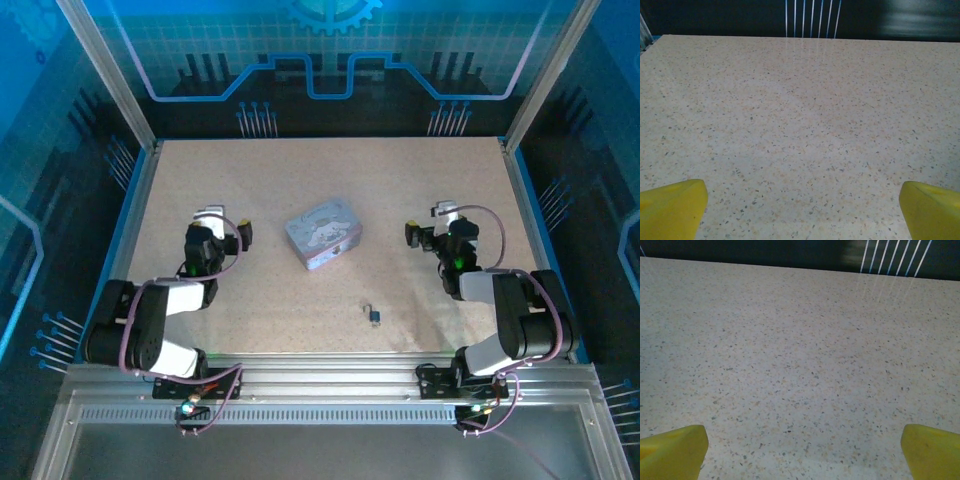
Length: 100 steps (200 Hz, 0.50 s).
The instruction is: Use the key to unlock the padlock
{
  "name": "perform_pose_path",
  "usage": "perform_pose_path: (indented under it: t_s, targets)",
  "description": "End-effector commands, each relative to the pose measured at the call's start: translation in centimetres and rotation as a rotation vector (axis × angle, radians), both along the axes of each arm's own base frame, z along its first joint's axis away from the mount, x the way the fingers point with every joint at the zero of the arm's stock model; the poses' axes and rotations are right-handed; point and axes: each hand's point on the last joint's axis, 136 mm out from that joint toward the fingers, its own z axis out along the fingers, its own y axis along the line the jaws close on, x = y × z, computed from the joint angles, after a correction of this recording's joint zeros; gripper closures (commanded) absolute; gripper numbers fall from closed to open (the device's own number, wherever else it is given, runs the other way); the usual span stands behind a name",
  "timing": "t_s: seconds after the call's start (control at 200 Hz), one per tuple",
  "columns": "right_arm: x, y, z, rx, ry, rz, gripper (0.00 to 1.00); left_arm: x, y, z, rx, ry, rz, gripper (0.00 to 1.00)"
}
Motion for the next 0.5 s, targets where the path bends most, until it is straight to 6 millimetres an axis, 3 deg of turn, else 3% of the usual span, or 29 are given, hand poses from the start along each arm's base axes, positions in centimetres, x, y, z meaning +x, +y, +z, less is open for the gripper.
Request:
perform_pose_path:
  t_s: [0.0,0.2,0.495]
  targets:
    - [0.2,-0.2,-0.2,-0.028,0.009,-0.011,0.0,0.4,-0.5,-0.1,0.01,-0.069,-0.049,0.01]
    - [0.2,-0.2,-0.2,-0.028,0.01,-0.011,0.0,1.4,0.1,-0.8,-0.023,0.014,-0.037,0.01]
    - [0.2,-0.2,-0.2,-0.029,0.009,-0.01,0.0,1.3,0.6,-0.7,-0.064,0.006,-0.04,0.01]
